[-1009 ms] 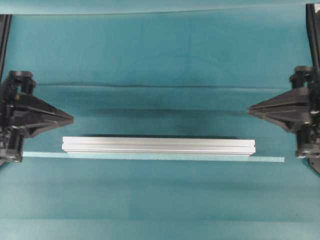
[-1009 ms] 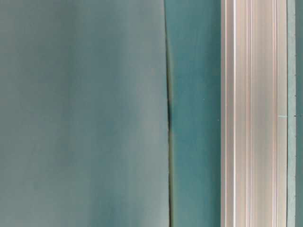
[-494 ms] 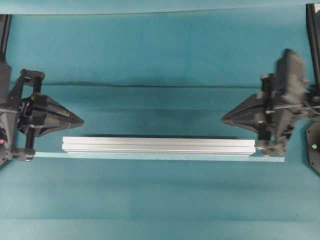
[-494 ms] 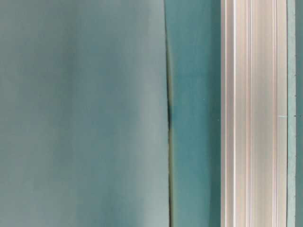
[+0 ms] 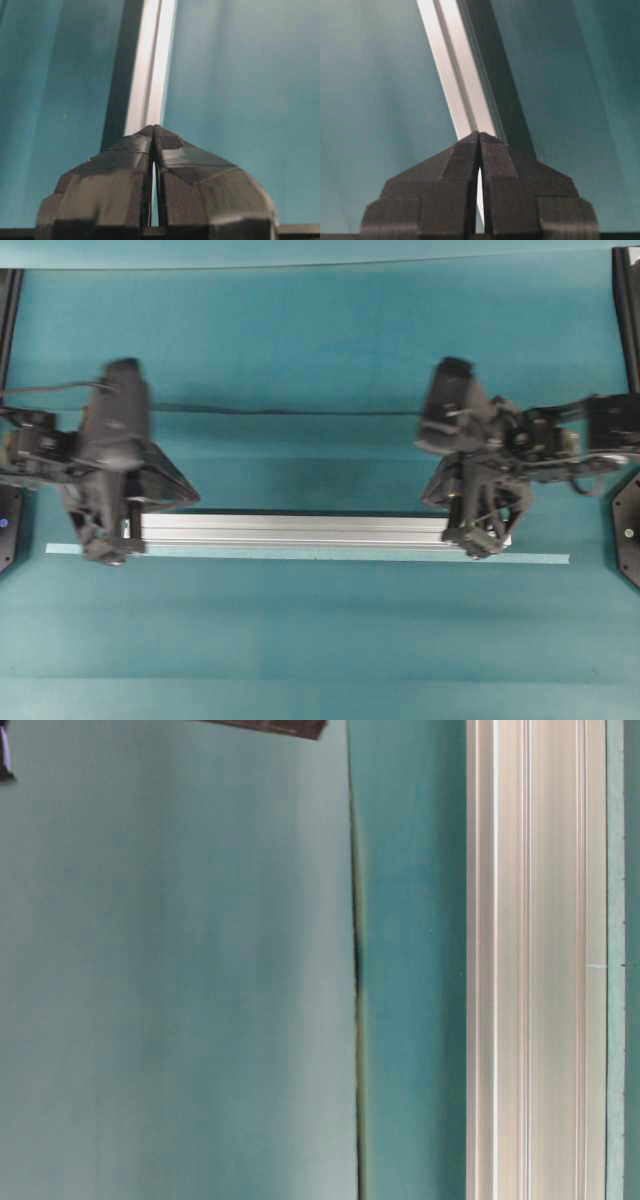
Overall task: Lift the metal rail with both hands.
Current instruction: 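Move both grippers down over the silver rail's left and right ends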
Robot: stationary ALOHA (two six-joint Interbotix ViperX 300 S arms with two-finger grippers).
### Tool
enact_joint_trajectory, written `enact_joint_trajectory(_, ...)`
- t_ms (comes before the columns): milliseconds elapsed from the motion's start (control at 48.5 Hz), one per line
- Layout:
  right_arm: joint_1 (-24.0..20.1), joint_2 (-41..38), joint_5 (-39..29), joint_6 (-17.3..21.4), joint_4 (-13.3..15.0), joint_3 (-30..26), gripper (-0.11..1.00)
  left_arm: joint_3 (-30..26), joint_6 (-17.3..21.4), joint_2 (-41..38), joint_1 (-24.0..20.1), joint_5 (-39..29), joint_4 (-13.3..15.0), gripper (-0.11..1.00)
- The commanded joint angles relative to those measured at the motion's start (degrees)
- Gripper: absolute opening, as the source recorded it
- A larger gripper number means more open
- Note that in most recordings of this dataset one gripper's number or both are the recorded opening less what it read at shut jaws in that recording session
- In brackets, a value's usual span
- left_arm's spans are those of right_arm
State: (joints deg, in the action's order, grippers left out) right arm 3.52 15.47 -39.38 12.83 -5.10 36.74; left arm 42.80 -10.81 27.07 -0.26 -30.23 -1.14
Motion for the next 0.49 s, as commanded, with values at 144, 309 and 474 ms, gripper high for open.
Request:
enact_joint_trajectory(144,-0.1,-4.4,-4.5,-1.0,0.6,-4.1,0.02,-5.7,0.5,-4.7,0.0,-5.8,-0.2,-0.01)
enact_joint_trajectory(309,-0.7,-6.5,-9.5,-4.8,0.6,-6.5,0.02,-6.9,1.0,-6.9,0.0,-9.6,-0.2,-0.01)
enact_joint_trajectory(474,-0.7,-7.6,-11.2,-10.1,0.4,-7.5,0.02,-8.2,1.9,-8.7,-0.1,-11.5,-0.4,0.02)
